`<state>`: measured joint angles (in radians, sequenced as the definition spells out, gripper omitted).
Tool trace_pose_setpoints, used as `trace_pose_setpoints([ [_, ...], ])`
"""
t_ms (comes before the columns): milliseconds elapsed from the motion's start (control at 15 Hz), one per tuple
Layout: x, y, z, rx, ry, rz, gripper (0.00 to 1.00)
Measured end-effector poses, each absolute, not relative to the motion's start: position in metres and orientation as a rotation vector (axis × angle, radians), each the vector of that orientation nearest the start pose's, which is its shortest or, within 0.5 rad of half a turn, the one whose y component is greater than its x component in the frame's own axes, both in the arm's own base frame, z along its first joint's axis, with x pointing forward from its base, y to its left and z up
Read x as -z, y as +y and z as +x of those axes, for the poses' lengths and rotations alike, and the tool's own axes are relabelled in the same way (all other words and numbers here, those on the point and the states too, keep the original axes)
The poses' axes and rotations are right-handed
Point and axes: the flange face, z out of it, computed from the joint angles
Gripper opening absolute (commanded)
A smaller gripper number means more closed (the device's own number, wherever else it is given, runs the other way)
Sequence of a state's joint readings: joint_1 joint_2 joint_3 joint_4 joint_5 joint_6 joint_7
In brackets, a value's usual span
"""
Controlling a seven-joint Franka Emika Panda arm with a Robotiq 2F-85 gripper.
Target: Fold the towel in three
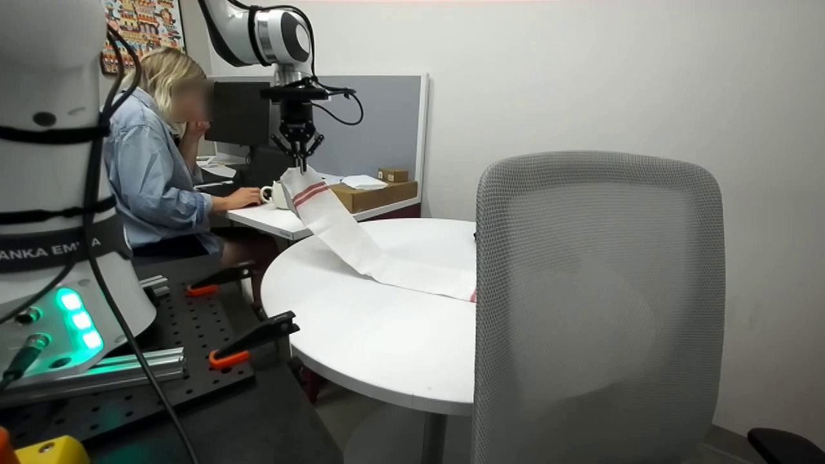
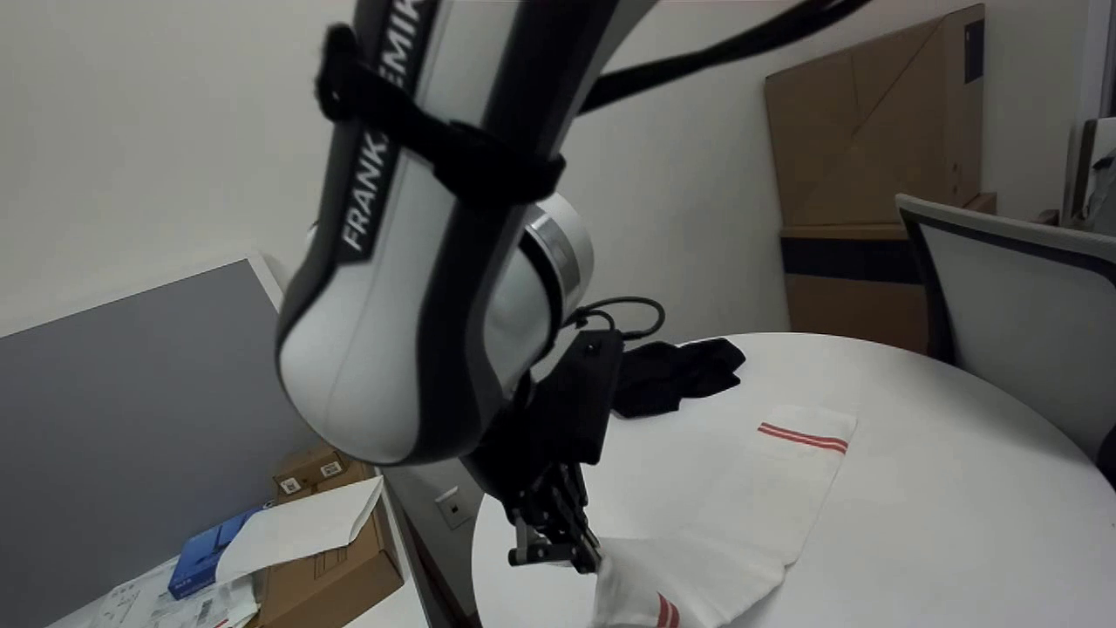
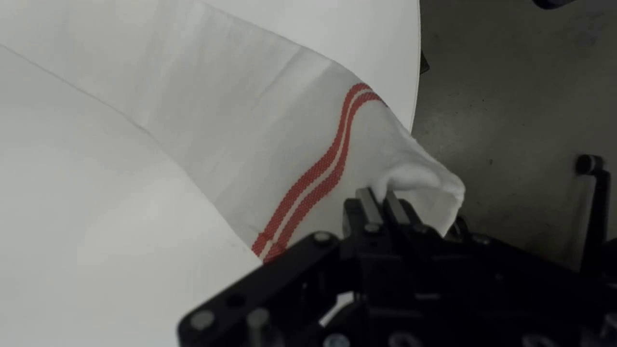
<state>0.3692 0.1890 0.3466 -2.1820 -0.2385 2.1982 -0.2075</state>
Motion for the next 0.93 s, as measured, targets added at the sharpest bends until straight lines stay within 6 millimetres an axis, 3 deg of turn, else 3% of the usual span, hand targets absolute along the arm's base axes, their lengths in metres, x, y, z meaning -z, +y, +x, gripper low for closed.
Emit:
trace_pose_setpoints([
  [467,-0.372,0.393,0.412,-0.099,-1.935,-2.661,0.01],
  [933,-0.480,0.404,0.443,0.066,-1.994,-2.634,0.01],
])
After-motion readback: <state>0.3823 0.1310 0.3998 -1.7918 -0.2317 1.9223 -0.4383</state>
